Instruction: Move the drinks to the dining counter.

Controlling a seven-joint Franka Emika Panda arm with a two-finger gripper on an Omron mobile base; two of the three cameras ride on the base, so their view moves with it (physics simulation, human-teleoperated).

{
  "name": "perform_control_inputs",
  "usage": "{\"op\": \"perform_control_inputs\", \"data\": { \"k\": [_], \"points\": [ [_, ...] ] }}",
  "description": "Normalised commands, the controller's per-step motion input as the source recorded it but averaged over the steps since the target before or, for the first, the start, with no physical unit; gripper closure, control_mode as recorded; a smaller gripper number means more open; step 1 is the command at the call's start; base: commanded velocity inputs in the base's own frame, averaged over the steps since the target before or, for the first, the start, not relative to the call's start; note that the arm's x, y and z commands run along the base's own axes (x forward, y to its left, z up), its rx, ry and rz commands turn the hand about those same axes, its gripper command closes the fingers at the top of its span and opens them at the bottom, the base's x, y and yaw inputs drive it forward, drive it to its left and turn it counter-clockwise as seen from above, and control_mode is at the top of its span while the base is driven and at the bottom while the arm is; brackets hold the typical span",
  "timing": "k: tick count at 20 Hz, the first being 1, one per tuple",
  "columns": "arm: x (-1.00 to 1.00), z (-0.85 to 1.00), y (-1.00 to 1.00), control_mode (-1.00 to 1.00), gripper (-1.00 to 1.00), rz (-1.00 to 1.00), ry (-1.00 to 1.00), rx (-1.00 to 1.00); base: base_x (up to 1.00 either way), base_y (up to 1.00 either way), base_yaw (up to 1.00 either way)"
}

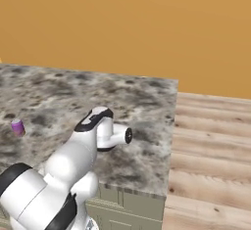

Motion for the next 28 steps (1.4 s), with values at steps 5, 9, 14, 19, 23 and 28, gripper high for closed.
{"op": "perform_control_inputs", "data": {
  "k": [5, 9, 14, 19, 23, 28],
  "points": [
    [0.00, -0.29, 0.18, -1.00, 1.00, 0.00, -0.08, -0.06, 0.00, 0.00, 0.00],
    [0.00, -0.34, 0.17, -1.00, 1.00, 0.00, -0.07, -0.07, 0.00, 0.00, 0.00],
    [-0.15, -0.39, 0.02, -1.00, -1.00, 0.00, -0.06, -0.05, 0.00, 0.00, 0.00],
    [-0.31, -0.17, -0.11, -1.00, -1.00, 0.00, -0.14, 0.00, 0.00, 0.00, 0.00],
    [-0.22, -0.03, -0.02, -1.00, -1.00, 0.00, -0.15, 0.00, 0.00, 0.00, 0.00],
    [-0.14, 0.00, 0.00, -1.00, -1.00, 0.00, -0.10, 0.00, 0.00, 0.00, 0.00]
  ]
}}
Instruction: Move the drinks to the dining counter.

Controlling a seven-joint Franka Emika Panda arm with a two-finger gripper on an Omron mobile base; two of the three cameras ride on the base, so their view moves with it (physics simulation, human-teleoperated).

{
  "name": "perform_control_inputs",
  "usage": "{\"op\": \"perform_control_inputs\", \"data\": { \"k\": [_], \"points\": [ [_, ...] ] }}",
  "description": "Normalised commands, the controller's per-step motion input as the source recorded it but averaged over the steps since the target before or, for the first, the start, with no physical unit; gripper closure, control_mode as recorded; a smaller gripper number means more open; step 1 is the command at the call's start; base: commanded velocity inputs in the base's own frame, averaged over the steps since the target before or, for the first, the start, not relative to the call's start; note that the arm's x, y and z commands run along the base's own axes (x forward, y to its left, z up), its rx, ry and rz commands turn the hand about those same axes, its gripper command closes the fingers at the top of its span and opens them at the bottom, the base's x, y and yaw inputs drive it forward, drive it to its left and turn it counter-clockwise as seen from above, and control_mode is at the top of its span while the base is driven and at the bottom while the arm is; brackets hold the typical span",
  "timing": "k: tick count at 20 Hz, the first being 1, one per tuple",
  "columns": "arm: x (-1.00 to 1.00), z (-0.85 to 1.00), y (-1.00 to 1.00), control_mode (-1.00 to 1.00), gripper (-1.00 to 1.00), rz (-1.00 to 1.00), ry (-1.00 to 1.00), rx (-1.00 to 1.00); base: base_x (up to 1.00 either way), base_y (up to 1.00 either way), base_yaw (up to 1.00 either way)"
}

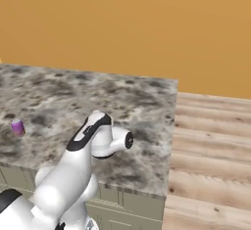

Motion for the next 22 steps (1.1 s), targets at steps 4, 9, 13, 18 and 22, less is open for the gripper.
{"op": "perform_control_inputs", "data": {
  "k": [4, 9, 13, 18, 22],
  "points": [
    [-0.04, 0.03, 0.00, -1.00, -1.00, 0.00, -0.08, 0.00, 0.00, 0.00, 0.00],
    [-0.13, 0.14, 0.00, -1.00, -1.00, 0.00, -0.11, 0.00, 0.00, 0.00, 0.00],
    [-0.37, 0.42, -0.02, -1.00, -1.00, 0.00, -0.19, 0.00, 0.00, 0.00, 0.00],
    [-0.97, 1.00, -0.03, -1.00, -1.00, 0.00, -0.31, 0.02, 0.00, 0.00, 0.00],
    [-0.99, 1.00, 0.00, -1.00, -1.00, 0.00, -0.15, 0.00, 0.00, 0.00, 0.00]
  ]
}}
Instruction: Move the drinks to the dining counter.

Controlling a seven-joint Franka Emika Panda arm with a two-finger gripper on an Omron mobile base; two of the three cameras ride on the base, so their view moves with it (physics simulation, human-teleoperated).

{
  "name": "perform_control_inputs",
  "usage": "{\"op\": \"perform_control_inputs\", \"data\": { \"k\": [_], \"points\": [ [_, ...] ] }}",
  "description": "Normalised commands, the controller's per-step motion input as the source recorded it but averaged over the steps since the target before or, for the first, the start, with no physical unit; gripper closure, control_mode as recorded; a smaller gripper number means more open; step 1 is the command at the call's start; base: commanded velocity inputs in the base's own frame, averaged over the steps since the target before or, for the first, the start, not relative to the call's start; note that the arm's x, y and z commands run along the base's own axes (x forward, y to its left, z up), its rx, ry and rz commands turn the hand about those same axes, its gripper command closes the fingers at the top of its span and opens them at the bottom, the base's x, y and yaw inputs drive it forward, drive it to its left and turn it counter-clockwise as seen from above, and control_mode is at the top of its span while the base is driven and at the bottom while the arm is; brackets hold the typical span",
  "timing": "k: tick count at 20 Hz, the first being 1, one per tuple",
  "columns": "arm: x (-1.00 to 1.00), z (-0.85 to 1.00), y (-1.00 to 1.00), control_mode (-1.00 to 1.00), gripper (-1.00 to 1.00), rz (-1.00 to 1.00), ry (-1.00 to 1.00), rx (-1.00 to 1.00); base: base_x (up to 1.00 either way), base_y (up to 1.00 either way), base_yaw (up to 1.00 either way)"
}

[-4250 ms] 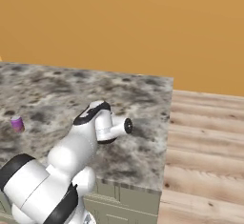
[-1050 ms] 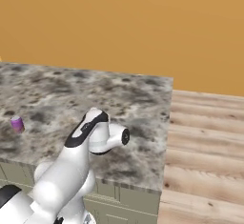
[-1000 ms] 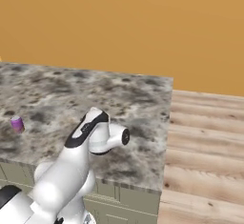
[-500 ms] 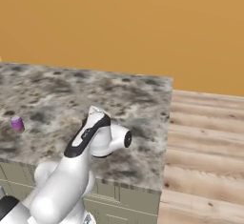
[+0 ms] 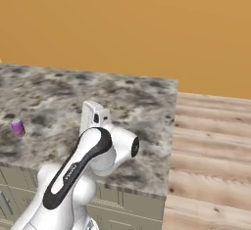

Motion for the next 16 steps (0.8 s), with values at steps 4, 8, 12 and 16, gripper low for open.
{"op": "perform_control_inputs", "data": {
  "k": [4, 8, 12, 16],
  "points": [
    [-1.00, 1.00, 0.10, -1.00, -1.00, 0.02, -0.01, 0.00, 0.00, 0.00, 0.00],
    [-1.00, 1.00, 0.19, -1.00, -1.00, 0.08, -0.01, -0.01, 0.00, 0.00, 0.00],
    [-1.00, 1.00, 0.31, -1.00, -1.00, 0.12, 0.00, 0.00, 0.00, 0.00, 0.00],
    [-1.00, 1.00, 0.46, -1.00, -1.00, 0.19, 0.06, -0.06, 0.00, 0.00, 0.00]
  ]
}}
